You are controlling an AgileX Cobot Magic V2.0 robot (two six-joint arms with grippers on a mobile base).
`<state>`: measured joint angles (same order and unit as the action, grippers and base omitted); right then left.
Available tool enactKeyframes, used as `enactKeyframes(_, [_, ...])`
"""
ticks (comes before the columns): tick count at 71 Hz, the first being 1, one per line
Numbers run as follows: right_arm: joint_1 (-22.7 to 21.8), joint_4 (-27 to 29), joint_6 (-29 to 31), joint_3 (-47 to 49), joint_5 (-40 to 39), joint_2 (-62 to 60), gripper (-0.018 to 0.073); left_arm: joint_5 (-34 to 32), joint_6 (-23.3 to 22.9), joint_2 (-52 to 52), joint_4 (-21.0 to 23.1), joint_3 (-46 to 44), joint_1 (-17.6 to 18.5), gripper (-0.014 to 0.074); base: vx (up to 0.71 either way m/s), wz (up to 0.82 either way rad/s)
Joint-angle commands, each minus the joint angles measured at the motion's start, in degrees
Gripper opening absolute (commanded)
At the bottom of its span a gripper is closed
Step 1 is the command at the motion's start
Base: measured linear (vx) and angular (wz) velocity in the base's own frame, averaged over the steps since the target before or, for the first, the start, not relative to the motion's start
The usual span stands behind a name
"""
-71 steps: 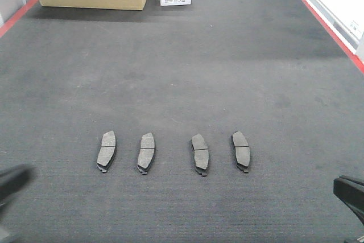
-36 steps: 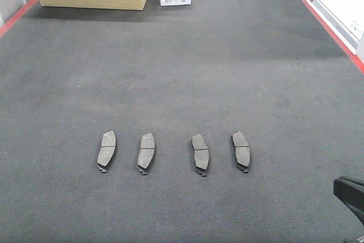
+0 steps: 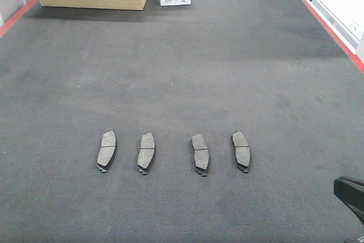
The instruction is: Move and align brake pads A on conveyor
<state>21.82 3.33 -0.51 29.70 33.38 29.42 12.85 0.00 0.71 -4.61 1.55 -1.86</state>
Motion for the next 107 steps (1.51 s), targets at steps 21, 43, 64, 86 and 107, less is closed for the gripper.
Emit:
enactKeyframes(21, [-0.3, -0.2, 0.5, 1.6, -3.9, 0.3, -0.0004, -4.6, -0.4, 0.7, 0.1, 1.6, 0.0, -0.0006, 0.0, 0.0])
enactKeyframes(43, [-0.3, -0.2, 0.5, 1.6, -4.2, 0.3, -0.0004, -4.6, -0.4, 0.7, 0.1, 1.6, 0.0, -0.0006, 0.0, 0.0])
enactKeyframes(64, [-3.4, -7.5, 0.5, -9.5, -30.9, -5.5, -0.0004, -4.6, -0.4, 0.7, 0.1, 1.6, 0.0, -0.0006, 0.0, 0.0])
enactKeyframes(86, [-22.8, -4.1, -1.6, -29.7, -39.9, -23.3, -0.0004, -4.6, -0.4, 0.7, 0.1, 1.6, 0.0, -0.0006, 0.0, 0.0])
enactKeyframes(107, [-26.5, -2.2, -2.6, -31.7, -33.7, -30.6, -0.0004, -4.6, -0.4, 0.7, 0.1, 1.6, 0.0, -0.0006, 0.0, 0.0])
